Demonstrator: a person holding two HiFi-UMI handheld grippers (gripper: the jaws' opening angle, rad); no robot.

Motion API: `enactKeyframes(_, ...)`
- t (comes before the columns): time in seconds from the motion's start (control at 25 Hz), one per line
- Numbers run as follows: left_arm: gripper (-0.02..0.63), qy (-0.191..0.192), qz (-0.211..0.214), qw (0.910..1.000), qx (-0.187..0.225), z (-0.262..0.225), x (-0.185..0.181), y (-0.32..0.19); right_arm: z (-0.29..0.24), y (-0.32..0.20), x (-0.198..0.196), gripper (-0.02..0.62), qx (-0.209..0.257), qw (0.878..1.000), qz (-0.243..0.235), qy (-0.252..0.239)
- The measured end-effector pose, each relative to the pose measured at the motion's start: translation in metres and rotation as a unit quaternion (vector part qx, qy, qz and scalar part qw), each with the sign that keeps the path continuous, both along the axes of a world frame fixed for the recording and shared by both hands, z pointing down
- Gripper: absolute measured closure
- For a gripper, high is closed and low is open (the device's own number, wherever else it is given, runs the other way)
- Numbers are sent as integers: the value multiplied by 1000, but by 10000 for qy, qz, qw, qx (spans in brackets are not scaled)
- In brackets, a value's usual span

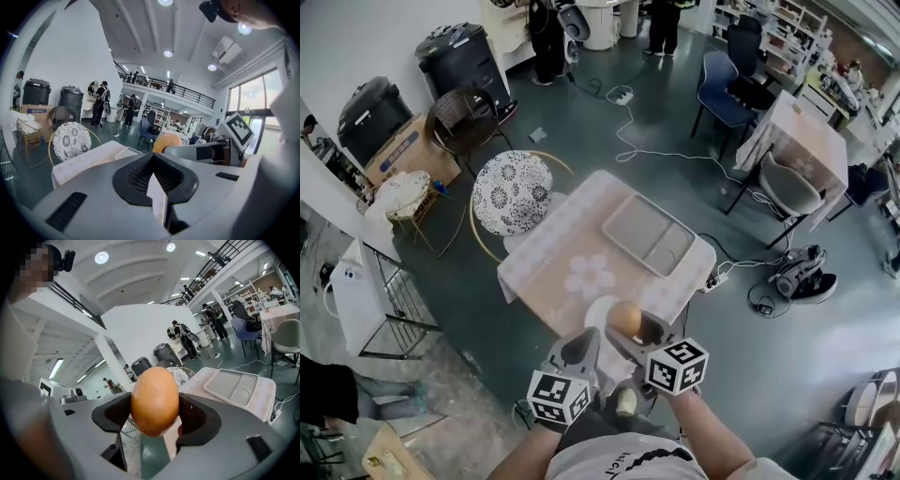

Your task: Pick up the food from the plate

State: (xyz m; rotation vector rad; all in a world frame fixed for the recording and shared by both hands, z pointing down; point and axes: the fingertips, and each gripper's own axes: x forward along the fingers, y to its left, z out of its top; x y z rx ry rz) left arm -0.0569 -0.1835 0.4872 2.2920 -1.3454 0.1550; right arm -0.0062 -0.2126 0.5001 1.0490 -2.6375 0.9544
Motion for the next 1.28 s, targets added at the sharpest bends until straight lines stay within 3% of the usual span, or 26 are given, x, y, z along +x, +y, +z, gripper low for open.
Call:
enactKeyframes(0.48, 600, 152, -283, 9971, 685, -81, 24, 30, -92, 36, 31, 302, 881, 9956, -130, -297)
enactKeyframes(0.76, 600, 65, -313, 9936, 1085, -108, 33, 43, -119, 56, 35, 302, 1403, 9895, -289, -162)
enactKeyframes(1.28, 600, -58, -489, 9910, 1248, -121, 29, 56, -137, 74, 32, 302, 1761, 9832, -476, -20)
